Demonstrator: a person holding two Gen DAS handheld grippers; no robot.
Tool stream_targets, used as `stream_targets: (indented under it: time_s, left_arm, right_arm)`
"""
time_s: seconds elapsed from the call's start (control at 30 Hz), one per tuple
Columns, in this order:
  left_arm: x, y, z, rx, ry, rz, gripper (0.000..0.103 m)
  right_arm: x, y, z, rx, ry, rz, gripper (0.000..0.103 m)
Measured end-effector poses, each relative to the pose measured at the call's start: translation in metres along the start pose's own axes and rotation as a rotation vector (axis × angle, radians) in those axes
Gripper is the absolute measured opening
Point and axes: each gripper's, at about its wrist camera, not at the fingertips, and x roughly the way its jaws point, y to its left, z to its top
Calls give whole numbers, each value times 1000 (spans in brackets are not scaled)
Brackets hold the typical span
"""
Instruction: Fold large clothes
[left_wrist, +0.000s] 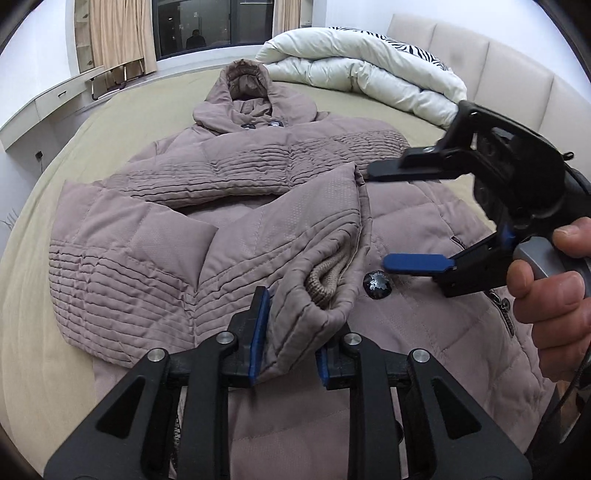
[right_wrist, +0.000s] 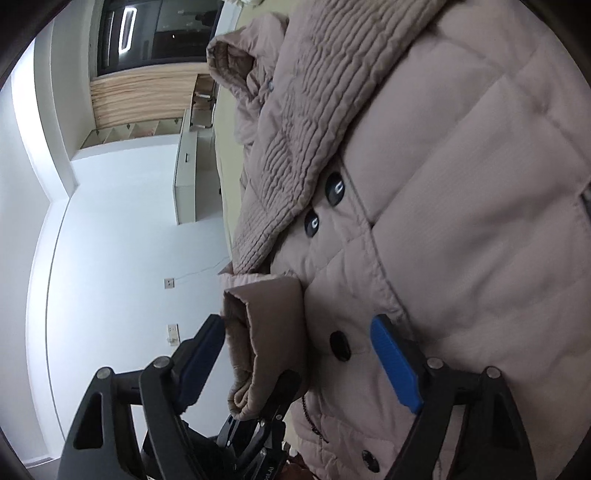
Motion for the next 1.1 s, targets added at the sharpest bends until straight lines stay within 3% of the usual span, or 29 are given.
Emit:
stream_targets:
  time_s: [0.1, 0.23, 0.4, 0.43, 0.47, 0.6, 0.63, 0.67, 0.73, 0.8, 0.87, 1.0, 1.1]
  left_arm:
    - [14, 16, 16, 2, 1, 25, 21]
    - [11, 27, 10, -6, 0, 22, 22]
    - [14, 39, 5, -10, 4, 16, 22]
    - [14, 40, 4, -4, 4, 21, 23]
    - [18, 43, 5, -1, 3, 23, 23]
    - [18, 53, 1, 6, -4, 19, 23]
    - [17, 55, 0, 7, -2, 15, 24]
    - [17, 57, -1, 7, 3, 7, 25]
    - [14, 61, -5, 13, 11, -3, 28]
    - [8, 66, -8, 17, 9, -10, 33]
    - [-2, 70, -10, -1, 11, -49, 74]
    - [-31, 85, -17, -46, -22, -116, 77]
    - [-40, 111, -14, -129, -53, -138, 77]
  right_arm:
    - [19, 14, 1, -26, 59, -3, 76]
    - [29, 32, 7, -59, 100, -21, 65]
    - [22, 46, 6, -73, 116, 27, 66]
    - [21, 45, 6, -69, 118, 22, 70]
    - [22, 43, 5, -68, 121, -1, 74]
    - [38, 32, 3, -52, 170, -87, 71]
    - [42, 31, 3, -61, 180, -88, 57]
    - [45, 32, 3, -74, 189, -91, 35]
    - [51, 33, 6, -85, 197, -109, 23]
    - [52, 39, 7, -118, 189, -136, 18]
    - [49, 49, 9, -159, 171, -150, 16]
    - [27, 93, 18, -293, 116, -168, 15]
    - [-1, 148, 25, -450, 46, -155, 15]
